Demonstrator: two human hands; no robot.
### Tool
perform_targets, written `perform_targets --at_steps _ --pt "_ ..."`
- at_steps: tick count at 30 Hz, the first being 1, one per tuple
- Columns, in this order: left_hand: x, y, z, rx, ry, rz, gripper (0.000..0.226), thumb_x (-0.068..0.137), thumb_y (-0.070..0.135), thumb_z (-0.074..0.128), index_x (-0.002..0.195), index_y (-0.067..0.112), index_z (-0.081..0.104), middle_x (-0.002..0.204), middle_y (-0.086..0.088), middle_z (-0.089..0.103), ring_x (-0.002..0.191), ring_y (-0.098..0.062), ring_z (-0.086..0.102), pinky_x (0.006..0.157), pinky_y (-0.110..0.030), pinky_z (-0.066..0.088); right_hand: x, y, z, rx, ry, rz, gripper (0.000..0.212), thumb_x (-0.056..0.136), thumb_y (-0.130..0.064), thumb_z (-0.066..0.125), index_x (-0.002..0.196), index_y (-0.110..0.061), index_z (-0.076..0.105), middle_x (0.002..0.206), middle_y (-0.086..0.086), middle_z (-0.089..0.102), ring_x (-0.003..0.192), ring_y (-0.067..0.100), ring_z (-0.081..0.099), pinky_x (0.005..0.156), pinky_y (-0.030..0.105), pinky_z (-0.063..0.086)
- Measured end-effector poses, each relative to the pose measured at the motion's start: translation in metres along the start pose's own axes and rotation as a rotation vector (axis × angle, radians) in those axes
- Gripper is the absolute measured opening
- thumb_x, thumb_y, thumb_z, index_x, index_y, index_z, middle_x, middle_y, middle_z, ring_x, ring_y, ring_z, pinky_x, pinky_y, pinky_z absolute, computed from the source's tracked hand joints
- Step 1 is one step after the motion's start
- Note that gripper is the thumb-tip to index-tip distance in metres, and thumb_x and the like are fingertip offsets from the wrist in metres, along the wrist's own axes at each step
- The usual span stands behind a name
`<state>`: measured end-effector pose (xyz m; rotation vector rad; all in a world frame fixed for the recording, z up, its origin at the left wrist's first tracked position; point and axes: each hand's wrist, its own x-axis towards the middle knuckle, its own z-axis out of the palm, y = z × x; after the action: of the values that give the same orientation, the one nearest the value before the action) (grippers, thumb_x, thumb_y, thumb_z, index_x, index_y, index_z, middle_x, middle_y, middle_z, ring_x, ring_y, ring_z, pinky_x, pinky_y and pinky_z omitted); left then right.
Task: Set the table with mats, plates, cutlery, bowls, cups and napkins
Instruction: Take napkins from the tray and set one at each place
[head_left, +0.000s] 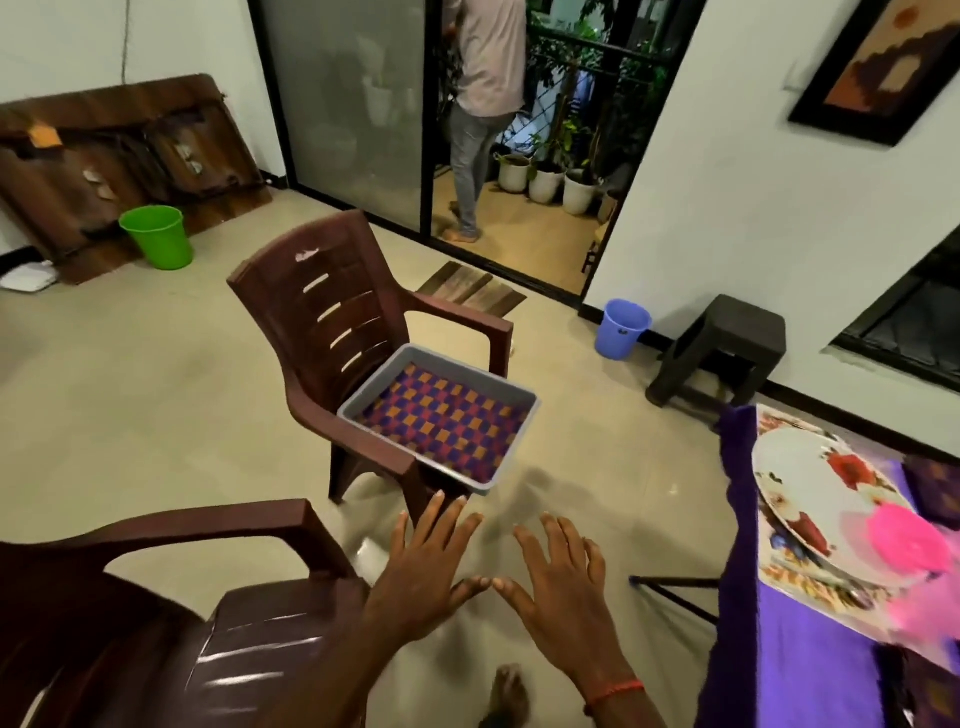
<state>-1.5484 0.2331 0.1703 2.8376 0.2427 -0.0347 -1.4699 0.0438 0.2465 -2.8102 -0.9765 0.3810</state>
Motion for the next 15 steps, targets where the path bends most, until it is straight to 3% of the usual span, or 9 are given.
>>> perform_targets --at_steps 3,7,10,11,13,15 --pt "0.041 0.0 0.005 0.001 -0.056 -0.041 0.082 0.096 0.081 0.026 0.159 0.029 0.029 0.167 0.0 0.026 0.155 -0.026 0.012 0.116 -0.065 0.024 0.046 0.023 0.002 -0.006 -0.004 -0.05 0.072 0.09 -0.078 0.025 0.153 -0.042 0.024 0.166 0.002 0.012 0.154 0.024 0.002 0.121 0.046 0.005" --pt "0.098 0.004 0.006 -0.04 -0.076 -0.095 0.085 0.094 0.084 0.021 0.161 0.033 0.019 0.17 0.004 0.014 0.157 -0.023 0.001 0.121 -0.064 0.011 0.11 0.055 -0.006 0.0 -0.017 -0.109 0.067 0.093 -0.073 0.034 0.151 -0.042 0.025 0.164 0.002 0.017 0.153 0.025 0.006 0.121 0.047 0.008" --pt "0.135 0.002 0.009 0.01 -0.089 -0.136 0.081 0.095 0.081 0.027 0.157 0.029 0.03 0.164 0.0 0.032 0.154 -0.027 0.02 0.111 -0.068 0.034 0.154 0.076 -0.011 -0.017 -0.033 -0.152 0.064 0.094 -0.065 0.044 0.151 -0.041 0.027 0.163 0.003 0.021 0.153 0.025 0.01 0.121 0.047 0.011" --pt "0.146 0.0 0.009 0.004 -0.101 -0.152 0.081 0.095 0.081 0.025 0.158 0.029 0.029 0.165 0.0 0.03 0.155 -0.026 0.017 0.112 -0.068 0.032 0.169 0.081 -0.011 -0.045 -0.027 -0.166 0.065 0.092 -0.063 0.05 0.149 -0.039 0.032 0.161 0.005 0.027 0.152 0.027 0.017 0.12 0.049 0.016" --pt "0.166 -0.01 0.013 -0.014 -0.104 -0.191 0.085 0.094 0.083 0.016 0.161 0.031 0.018 0.17 0.003 0.013 0.157 -0.023 -0.003 0.12 -0.066 0.015 0.2 0.091 -0.006 -0.091 -0.046 -0.181 0.066 0.084 -0.061 0.064 0.143 -0.036 0.046 0.153 0.008 0.043 0.145 0.03 0.034 0.114 0.051 0.029" --pt "0.182 -0.018 0.019 -0.026 -0.07 -0.247 0.085 0.095 0.082 0.015 0.162 0.03 0.016 0.17 0.002 0.011 0.156 -0.022 -0.008 0.122 -0.064 0.01 0.23 0.096 -0.002 -0.129 -0.06 -0.212 0.066 0.078 -0.06 0.072 0.136 -0.034 0.054 0.146 0.01 0.051 0.139 0.032 0.044 0.108 0.053 0.037"
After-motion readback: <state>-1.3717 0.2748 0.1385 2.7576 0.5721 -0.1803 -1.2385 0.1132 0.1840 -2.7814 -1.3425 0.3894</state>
